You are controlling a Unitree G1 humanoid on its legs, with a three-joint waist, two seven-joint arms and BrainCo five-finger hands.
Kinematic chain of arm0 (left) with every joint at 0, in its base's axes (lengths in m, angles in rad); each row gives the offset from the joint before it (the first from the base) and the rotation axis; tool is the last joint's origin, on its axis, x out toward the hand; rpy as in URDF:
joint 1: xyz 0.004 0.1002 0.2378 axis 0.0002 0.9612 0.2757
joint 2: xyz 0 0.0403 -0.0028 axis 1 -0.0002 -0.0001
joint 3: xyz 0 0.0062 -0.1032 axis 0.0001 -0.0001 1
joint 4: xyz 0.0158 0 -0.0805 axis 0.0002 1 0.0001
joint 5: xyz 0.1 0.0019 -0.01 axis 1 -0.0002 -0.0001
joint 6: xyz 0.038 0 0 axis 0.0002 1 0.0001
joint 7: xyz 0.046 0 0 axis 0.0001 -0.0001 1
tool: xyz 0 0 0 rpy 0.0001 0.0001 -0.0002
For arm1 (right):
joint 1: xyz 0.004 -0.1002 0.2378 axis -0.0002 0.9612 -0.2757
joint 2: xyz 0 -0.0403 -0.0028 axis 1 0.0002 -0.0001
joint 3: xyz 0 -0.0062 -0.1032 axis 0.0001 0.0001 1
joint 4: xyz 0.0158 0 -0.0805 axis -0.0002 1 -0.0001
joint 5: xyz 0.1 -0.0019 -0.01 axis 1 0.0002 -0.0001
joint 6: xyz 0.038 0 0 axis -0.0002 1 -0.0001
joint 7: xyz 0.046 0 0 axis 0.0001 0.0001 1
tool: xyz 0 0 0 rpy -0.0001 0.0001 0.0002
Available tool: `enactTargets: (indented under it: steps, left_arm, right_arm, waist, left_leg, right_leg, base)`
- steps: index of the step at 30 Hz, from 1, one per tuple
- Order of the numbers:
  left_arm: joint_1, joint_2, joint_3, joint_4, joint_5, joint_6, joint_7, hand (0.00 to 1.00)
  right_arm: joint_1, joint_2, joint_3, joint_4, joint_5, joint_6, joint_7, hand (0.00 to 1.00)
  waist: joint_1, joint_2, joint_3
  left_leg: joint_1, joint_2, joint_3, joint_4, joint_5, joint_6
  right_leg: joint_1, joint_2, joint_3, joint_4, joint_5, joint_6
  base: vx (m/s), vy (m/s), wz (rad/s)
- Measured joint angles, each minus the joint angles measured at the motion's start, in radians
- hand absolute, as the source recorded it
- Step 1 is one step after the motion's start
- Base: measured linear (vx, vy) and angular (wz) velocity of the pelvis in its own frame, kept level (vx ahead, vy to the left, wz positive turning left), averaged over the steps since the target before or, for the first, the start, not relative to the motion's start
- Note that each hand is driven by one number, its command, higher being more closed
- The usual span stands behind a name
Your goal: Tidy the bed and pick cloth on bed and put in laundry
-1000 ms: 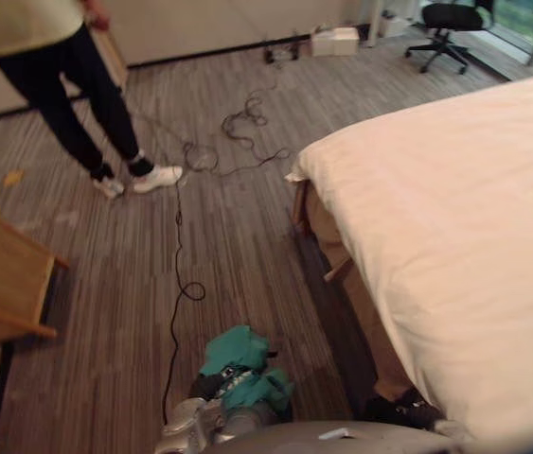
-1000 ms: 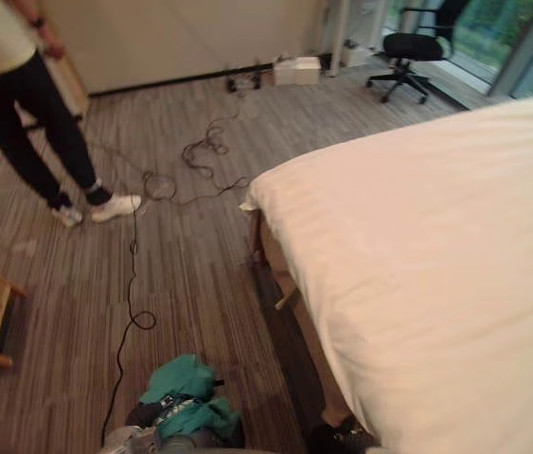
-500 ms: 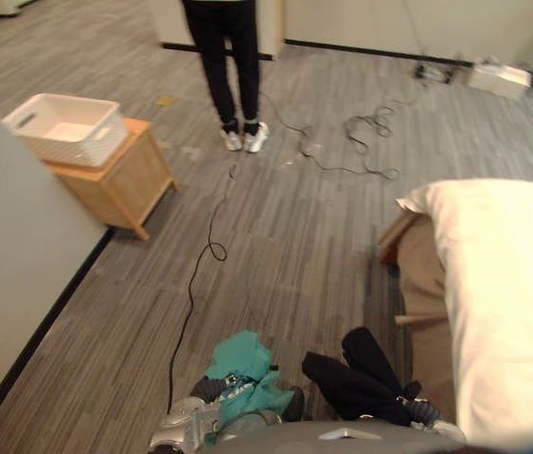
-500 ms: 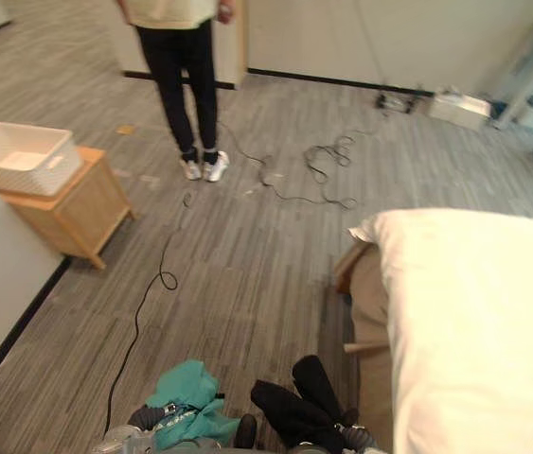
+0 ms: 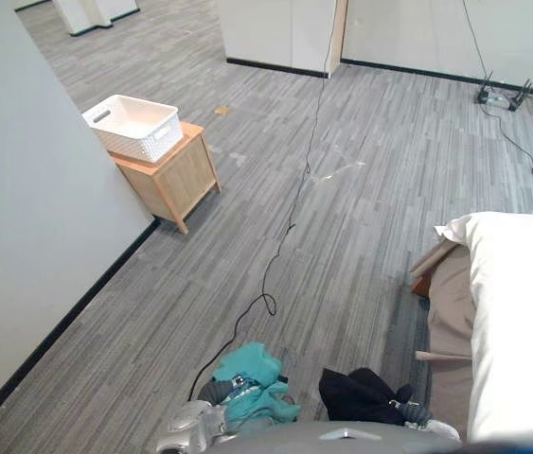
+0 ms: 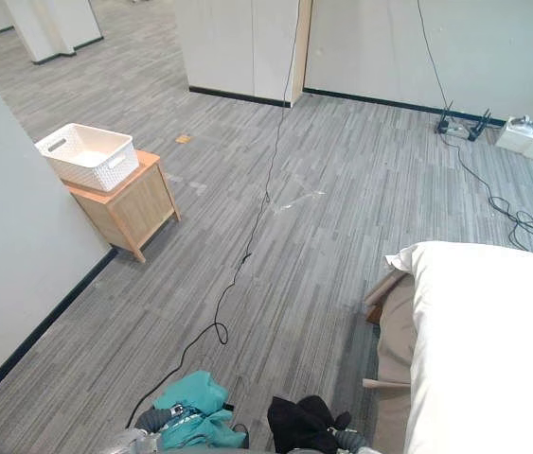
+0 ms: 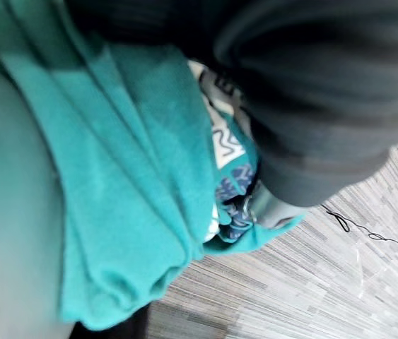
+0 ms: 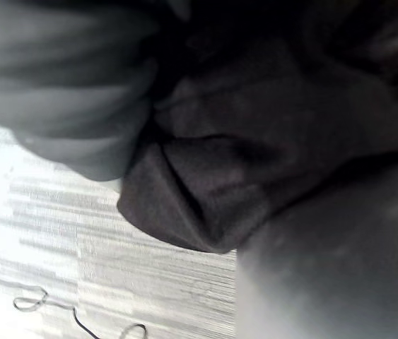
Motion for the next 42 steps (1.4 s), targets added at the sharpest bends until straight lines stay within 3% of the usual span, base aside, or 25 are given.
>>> enactTargets:
  steps: [3,5,9,10,11,12,15,19,22,23,28,31,33,34,35,36,37,38,39,40,42]
  left_arm:
    - [0.004,0.003,0.004,0.000,0.000,-0.022,0.016,1.00]
    - [0.013,0.007,0.005,0.000,-0.004,-0.038,0.029,1.00]
    - [0.039,-0.007,0.004,-0.035,-0.056,-0.062,0.031,1.00]
    - [0.049,-0.008,0.006,-0.068,-0.077,-0.066,0.029,1.00]
    - [0.049,-0.013,0.014,-0.102,-0.098,-0.070,0.026,1.00]
    - [0.049,-0.022,0.018,-0.120,-0.112,-0.073,0.026,1.00]
    - [0.074,-0.038,0.032,-0.185,-0.112,-0.118,0.019,1.00]
    - [0.086,-0.059,0.031,-0.228,-0.118,-0.174,-0.011,1.00]
    - [0.119,-0.061,0.032,-0.249,-0.172,-0.222,-0.031,1.00]
    - [0.125,-0.060,0.033,-0.249,-0.195,-0.235,-0.047,1.00]
    - [0.135,-0.061,-0.010,-0.271,-0.268,-0.264,-0.089,1.00]
    - [0.146,-0.061,-0.043,-0.341,-0.278,-0.265,-0.110,1.00]
    - [0.161,-0.053,-0.045,-0.365,-0.277,-0.265,-0.128,1.00]
    - [0.170,-0.046,-0.046,-0.372,-0.277,-0.264,-0.128,1.00]
    - [0.166,-0.032,-0.044,-0.375,-0.276,-0.263,-0.128,1.00]
    - [0.181,-0.019,-0.045,-0.376,-0.275,-0.261,-0.130,1.00]
    - [0.191,-0.014,-0.048,-0.376,-0.273,-0.258,-0.130,1.00]
    - [0.196,-0.012,-0.051,-0.377,-0.271,-0.256,-0.130,1.00]
    - [0.195,-0.005,-0.065,-0.379,-0.257,-0.248,-0.126,1.00]
    - [0.190,-0.004,-0.070,-0.382,-0.257,-0.240,-0.123,1.00]
    - [0.142,-0.004,-0.084,-0.388,-0.258,-0.214,-0.103,1.00]
  right_arm:
    - [0.004,0.012,-0.021,0.004,0.065,-0.018,0.000,1.00]
    - [0.004,0.030,-0.029,0.009,0.126,-0.057,0.003,1.00]
    - [0.002,0.033,0.009,-0.019,0.186,-0.136,0.005,1.00]
    - [-0.004,0.034,0.025,-0.055,0.186,-0.146,0.004,1.00]
    - [-0.008,0.031,0.034,-0.098,0.186,-0.153,0.004,1.00]
    - [-0.007,0.028,0.034,-0.123,0.186,-0.156,0.000,1.00]
    - [0.011,0.022,0.035,-0.170,0.188,-0.167,-0.013,1.00]
    - [-0.005,0.007,0.034,-0.219,0.196,-0.190,-0.017,1.00]
    - [-0.010,0.004,0.044,-0.234,0.196,-0.228,-0.017,1.00]
    - [-0.009,0.002,0.053,-0.234,0.196,-0.243,-0.016,1.00]
    - [-0.008,-0.002,0.111,-0.266,0.196,-0.274,-0.014,1.00]
    - [-0.004,0.001,0.130,-0.314,0.196,-0.274,-0.013,1.00]
    - [0.013,0.005,0.128,-0.318,0.195,-0.272,-0.011,1.00]
    - [0.025,0.009,0.128,-0.326,0.195,-0.270,-0.010,1.00]
    - [0.047,0.019,0.127,-0.341,0.195,-0.263,-0.007,1.00]
    - [0.055,0.030,0.127,-0.343,0.195,-0.261,-0.003,1.00]
    - [0.060,0.032,0.129,-0.344,0.195,-0.261,0.001,1.00]
    - [0.064,0.032,0.129,-0.346,0.195,-0.261,0.003,1.00]
    - [0.070,0.031,0.130,-0.355,0.195,-0.262,0.004,1.00]
    - [0.069,0.031,0.130,-0.356,0.195,-0.262,0.003,1.00]
    - [0.056,0.027,0.135,-0.356,0.197,-0.261,-0.003,1.00]
  waist:
    - [-0.008,-0.010,0.006]
    - [-0.024,-0.015,0.012]
    - [-0.017,-0.001,0.009]
    - [-0.016,0.001,0.009]
    - [-0.016,0.011,0.019]
    - [-0.015,0.028,0.032]
    - [0.014,0.046,0.051]
    - [0.035,0.066,0.061]
    - [0.063,0.083,0.065]
    - [0.066,0.098,0.061]
    - [0.067,0.111,0.050]
    - [0.072,0.101,0.036]
    - [0.075,0.074,-0.006]
    - [0.072,0.061,-0.015]
    - [0.069,0.041,-0.024]
    - [0.064,0.025,-0.026]
    - [0.062,0.020,-0.027]
    - [0.062,0.018,-0.029]
    - [0.056,0.013,-0.029]
    - [0.050,0.009,-0.030]
    - [0.022,0.035,-0.006]
  left_leg:
    - [0.003,-0.001,0.026,0.001,0.004,0.005]
    - [0.024,0.007,0.056,0.000,0.000,-0.001]
    - [0.023,0.035,0.108,0.009,-0.041,-0.027]
    - [-0.050,0.042,0.124,0.112,-0.085,-0.025]
    - [-0.156,0.066,0.145,0.292,-0.166,-0.046]
    - [-0.212,0.099,0.178,0.425,-0.209,-0.057]
    - [-0.249,0.124,0.213,0.587,-0.212,-0.069]
    - [-0.203,0.093,0.209,0.486,-0.212,-0.070]
    - [-0.156,0.079,0.216,0.385,-0.210,-0.067]
    - [-0.140,0.072,0.218,0.353,-0.205,-0.058]
    - [-0.139,0.062,0.253,0.317,-0.213,-0.031]
    - [-0.146,0.041,0.271,0.331,-0.244,-0.002]
    - [-0.153,0.016,0.272,0.335,-0.273,0.023]
    - [-0.147,0.007,0.274,0.335,-0.284,0.041]
    - [-0.122,-0.003,0.269,0.334,-0.297,0.060]
    - [-0.084,-0.007,0.264,0.331,-0.310,0.055]
    - [-0.054,-0.007,0.260,0.328,-0.320,0.054]
    - [-0.040,-0.007,0.260,0.325,-0.325,0.053]
    - [-0.005,-0.005,0.249,0.320,-0.330,0.060]
    - [0.002,-0.001,0.242,0.320,-0.331,0.063]
    - [0.041,0.054,0.189,0.326,-0.332,0.061]
  right_leg:
    - [0.007,0.000,0.003,0.000,0.001,0.000]
    - [0.025,0.006,0.005,0.005,0.008,-0.007]
    - [0.014,0.018,0.024,0.014,0.018,-0.006]
    - [-0.012,0.015,0.027,0.012,0.018,-0.006]
    - [-0.030,0.018,0.023,0.008,0.020,-0.012]
    - [-0.029,0.032,0.022,0.009,0.023,-0.022]
    - [0.004,0.033,0.012,0.040,-0.006,-0.024]
    - [-0.022,0.011,0.038,0.094,-0.042,-0.021]
    - [-0.019,0.011,0.079,0.064,-0.015,-0.024]
    - [-0.013,0.011,0.090,0.047,-0.007,-0.017]
    - [-0.032,0.004,0.131,0.028,0.013,0.002]
    - [-0.084,-0.023,0.159,0.113,-0.045,0.023]
    - [-0.132,-0.049,0.164,0.222,-0.096,0.056]
    - [-0.175,-0.062,0.165,0.339,-0.121,0.078]
    - [-0.257,-0.083,0.161,0.602,-0.115,0.113]
    - [-0.312,-0.101,0.141,0.787,-0.089,0.133]
    - [-0.338,-0.119,0.109,0.876,-0.085,0.108]
    - [-0.351,-0.131,0.091,0.906,-0.089,0.094]
    - [-0.399,-0.160,0.035,0.941,-0.118,0.047]
    - [-0.416,-0.161,0.022,0.934,-0.129,0.034]
    - [-0.483,-0.101,-0.026,0.784,-0.150,0.005]
  base:
    - [0.09,-0.054,-0.10]
    - [0.04,-0.060,-0.06]
    - [-0.02,-0.063,-0.25]
    - [-0.05,-0.047,-0.26]
    - [-0.07,-0.041,-0.17]
    - [-0.06,-0.011,-0.04]
    - [-0.06,-0.003,0.11]
    - [-0.10,0.045,-0.01]
    - [-0.10,0.064,-0.27]
    - [-0.08,0.067,-0.18]
    - [-0.01,0.071,-0.22]
    - [0.08,0.074,-0.23]
    - [0.15,0.035,-0.02]
    - [0.25,-0.006,0.12]
    - [0.29,-0.012,0.14]
    - [0.36,-0.012,0.08]
    - [0.26,-0.003,-0.07]
    - [0.36,-0.014,-0.05]
    - [0.29,-0.021,0.10]
    - [0.37,-0.062,0.37]
    - [0.31,-0.102,0.57]
